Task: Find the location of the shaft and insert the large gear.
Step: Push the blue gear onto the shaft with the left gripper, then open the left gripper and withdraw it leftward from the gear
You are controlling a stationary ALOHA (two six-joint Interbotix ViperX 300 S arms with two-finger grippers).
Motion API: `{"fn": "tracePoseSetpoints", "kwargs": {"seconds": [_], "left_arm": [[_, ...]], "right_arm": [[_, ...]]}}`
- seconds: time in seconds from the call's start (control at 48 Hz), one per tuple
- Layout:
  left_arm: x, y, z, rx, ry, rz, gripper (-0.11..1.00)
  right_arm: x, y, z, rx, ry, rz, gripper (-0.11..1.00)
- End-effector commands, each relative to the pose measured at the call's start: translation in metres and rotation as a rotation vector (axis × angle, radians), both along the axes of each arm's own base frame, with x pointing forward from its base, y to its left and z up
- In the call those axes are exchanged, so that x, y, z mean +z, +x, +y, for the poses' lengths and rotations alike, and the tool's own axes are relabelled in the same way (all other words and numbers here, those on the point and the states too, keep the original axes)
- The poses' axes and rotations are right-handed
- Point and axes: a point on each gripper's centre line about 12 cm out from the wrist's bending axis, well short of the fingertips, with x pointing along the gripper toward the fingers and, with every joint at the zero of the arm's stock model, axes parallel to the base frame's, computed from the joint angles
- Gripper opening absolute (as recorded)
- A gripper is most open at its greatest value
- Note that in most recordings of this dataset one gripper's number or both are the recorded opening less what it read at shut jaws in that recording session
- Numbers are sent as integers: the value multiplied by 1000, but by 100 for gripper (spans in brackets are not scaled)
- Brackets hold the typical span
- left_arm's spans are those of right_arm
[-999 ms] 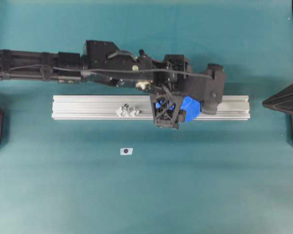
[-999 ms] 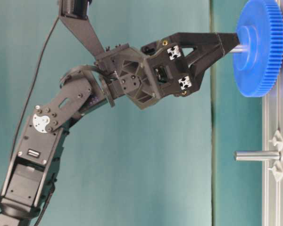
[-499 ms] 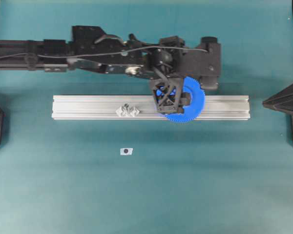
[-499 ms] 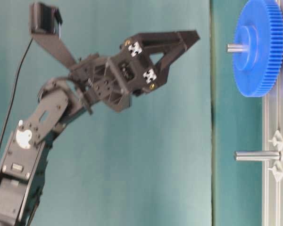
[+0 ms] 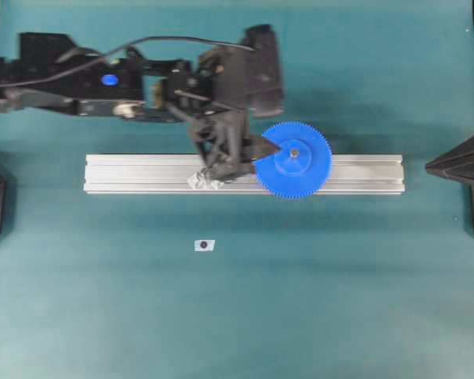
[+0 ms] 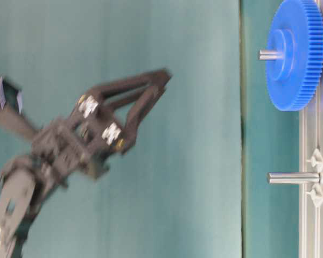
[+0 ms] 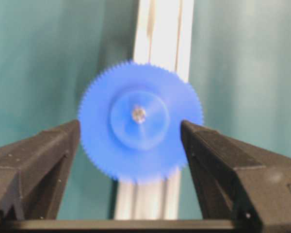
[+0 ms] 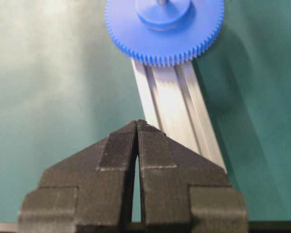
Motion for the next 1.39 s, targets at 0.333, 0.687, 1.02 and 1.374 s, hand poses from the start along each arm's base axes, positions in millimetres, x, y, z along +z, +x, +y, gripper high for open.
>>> {"fn": "tracePoseSetpoints", "kwargs": {"seconds": [0.333, 0.687, 1.02, 1.374], "left_arm": [[32, -40, -16, -21, 5, -131, 83], [31, -65, -31, -49, -2, -235, 83], [26, -79, -33, -31, -36, -244, 83], [22, -96, -38, -41, -39, -246, 83]], "right_arm": [[10, 1, 0, -6, 8, -29, 6], [12, 2, 0, -7, 8, -38, 6], [13, 2, 0, -7, 9, -44, 6], [12, 1, 0, -6, 8, -41, 6]]}}
